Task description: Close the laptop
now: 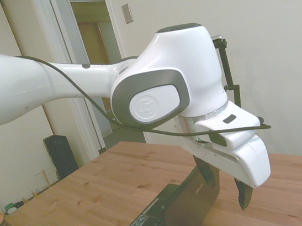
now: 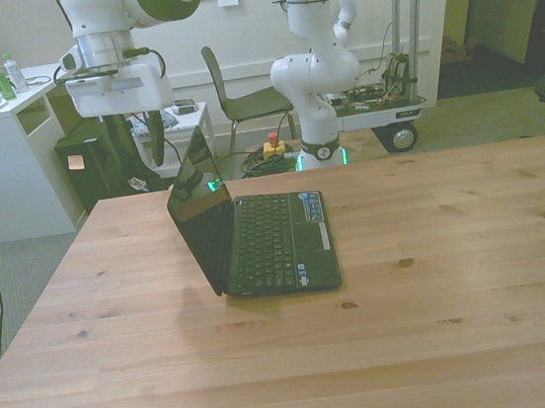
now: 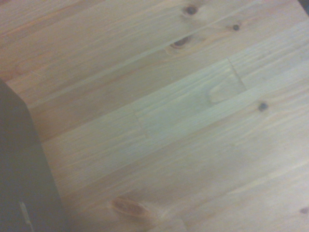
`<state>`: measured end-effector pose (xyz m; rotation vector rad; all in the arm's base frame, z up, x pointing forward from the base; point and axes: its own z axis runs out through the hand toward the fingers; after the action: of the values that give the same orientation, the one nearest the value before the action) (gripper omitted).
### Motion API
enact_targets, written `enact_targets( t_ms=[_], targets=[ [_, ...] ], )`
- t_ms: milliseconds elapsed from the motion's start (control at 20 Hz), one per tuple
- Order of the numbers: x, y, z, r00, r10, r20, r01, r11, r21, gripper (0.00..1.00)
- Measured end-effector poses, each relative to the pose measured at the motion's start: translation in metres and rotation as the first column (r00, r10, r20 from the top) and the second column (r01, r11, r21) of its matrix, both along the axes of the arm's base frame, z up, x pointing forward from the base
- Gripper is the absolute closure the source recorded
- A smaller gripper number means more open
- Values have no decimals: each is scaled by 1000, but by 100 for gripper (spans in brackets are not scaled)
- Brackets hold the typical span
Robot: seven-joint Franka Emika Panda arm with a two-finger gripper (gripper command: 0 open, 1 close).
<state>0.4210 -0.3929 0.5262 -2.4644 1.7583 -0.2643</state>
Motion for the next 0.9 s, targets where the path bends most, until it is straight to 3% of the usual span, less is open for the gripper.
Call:
enact_targets(
  t_ms=[900],
  targets=[
    [34,43,-26,997,67,-31,-66,998,23,100]
  ],
)
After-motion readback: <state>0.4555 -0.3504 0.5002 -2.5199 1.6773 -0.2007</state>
